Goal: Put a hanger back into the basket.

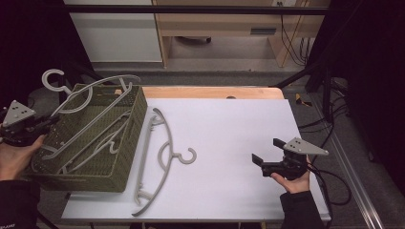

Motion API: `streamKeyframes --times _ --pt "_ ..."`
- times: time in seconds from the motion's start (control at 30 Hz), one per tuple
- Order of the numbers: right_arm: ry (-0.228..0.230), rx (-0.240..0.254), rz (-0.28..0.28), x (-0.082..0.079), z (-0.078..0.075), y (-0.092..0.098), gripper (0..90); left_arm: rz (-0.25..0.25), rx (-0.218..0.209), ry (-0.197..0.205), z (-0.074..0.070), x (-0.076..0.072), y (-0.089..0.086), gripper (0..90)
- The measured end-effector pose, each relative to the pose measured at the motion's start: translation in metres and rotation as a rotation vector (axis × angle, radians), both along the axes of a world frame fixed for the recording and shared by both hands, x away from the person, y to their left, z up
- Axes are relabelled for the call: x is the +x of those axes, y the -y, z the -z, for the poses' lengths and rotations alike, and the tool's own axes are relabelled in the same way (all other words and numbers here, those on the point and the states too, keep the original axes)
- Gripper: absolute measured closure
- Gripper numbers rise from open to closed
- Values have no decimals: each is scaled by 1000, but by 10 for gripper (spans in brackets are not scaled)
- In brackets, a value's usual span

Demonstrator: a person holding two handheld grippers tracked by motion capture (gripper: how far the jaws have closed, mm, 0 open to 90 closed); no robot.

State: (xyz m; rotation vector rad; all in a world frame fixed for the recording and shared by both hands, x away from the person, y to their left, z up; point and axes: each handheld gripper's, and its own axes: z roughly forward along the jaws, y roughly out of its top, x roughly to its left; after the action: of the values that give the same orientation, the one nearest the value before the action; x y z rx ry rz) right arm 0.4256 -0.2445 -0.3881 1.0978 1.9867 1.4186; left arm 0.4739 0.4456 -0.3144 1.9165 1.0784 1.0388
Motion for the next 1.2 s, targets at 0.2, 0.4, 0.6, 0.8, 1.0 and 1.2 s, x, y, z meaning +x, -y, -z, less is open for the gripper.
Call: streamKeyframes --times 0.2,0.4,0.6,0.8,1.0,1.2 --pt "2 -3 3 0 0 1 24 1 30 -15 6 1 -4 819" --pt "-2 -6 4 1 0 0 24 -4 43 -22 14 1 -10 819" --pt "-4 -7 5 1 1 0 23 -15 62 -23 18 3 -11 819" --pt "-1 -6 5 1 0 0 24 -7 118 -19 16 5 -5 819" --pt "-5 -6 5 0 1 -1 23 -4 138 -28 23 11 -3 819" --pt "-4 -5 5 0 1 -1 23 -20 158 -43 38 14 -3 819"
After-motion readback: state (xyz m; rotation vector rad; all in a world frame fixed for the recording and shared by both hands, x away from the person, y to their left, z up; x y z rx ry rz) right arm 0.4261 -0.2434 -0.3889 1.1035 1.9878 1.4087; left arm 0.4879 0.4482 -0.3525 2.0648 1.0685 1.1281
